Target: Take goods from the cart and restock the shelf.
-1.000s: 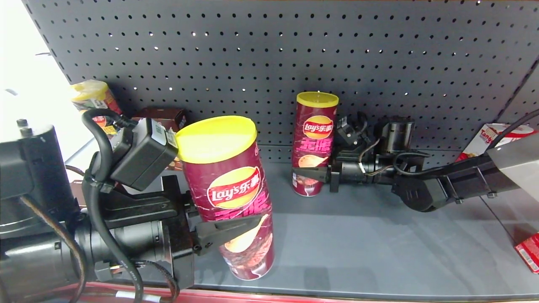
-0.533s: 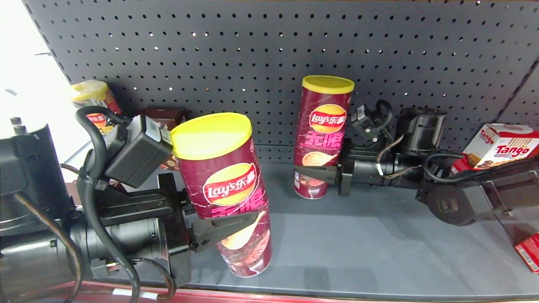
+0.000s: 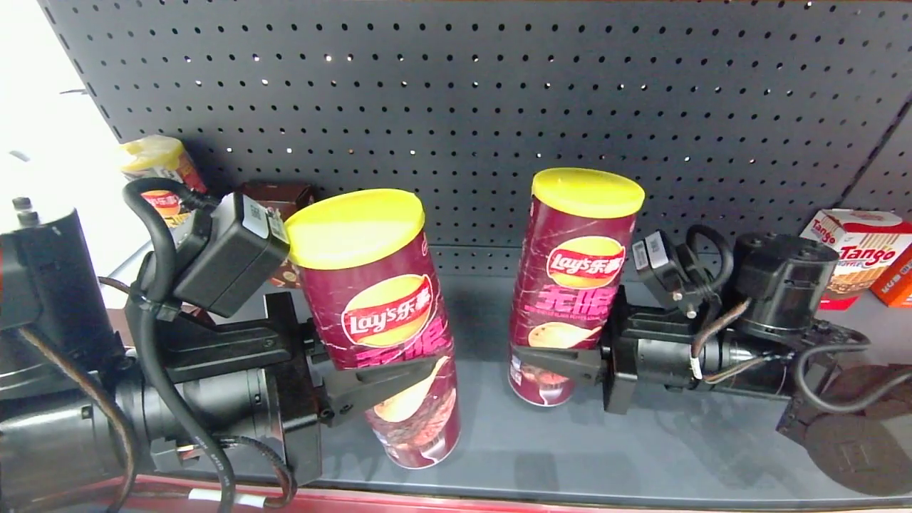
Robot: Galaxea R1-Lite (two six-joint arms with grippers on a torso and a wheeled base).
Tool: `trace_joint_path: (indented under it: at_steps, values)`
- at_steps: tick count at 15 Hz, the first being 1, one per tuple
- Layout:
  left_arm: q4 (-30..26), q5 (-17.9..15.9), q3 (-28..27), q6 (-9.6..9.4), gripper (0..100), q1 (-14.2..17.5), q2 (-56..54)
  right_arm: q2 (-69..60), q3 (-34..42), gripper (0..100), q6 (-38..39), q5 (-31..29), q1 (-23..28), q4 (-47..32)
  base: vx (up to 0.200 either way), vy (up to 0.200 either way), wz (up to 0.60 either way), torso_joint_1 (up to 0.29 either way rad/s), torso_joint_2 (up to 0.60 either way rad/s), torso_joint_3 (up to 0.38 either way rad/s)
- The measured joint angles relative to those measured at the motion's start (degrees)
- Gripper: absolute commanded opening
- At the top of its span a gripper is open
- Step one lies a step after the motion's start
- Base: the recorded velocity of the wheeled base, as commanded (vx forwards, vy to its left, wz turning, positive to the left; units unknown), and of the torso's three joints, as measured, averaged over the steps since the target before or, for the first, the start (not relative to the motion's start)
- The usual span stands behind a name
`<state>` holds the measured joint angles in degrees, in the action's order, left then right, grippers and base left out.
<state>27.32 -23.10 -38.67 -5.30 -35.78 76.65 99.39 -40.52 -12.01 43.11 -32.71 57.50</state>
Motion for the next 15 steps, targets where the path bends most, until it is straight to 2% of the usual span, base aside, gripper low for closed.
trace_joint_path:
  at_steps: [6, 15]
  values:
    - [-0.01, 0.06, 0.06, -0.02, 0, 0.01, 0.0, -0.66, 8.39, 0, -0.09, -0.46, -0.67, 4.85, 0.0, 0.0, 0.0, 0.0, 0.0, 0.0]
    - [-0.01, 0.0, -0.02, -0.06, 0, 0.01, 0.0, -0.49, 11.8, 0, -1.27, -0.49, -0.67, 5.01, 0.0, 0.0, 0.0, 0.0, 0.0, 0.0]
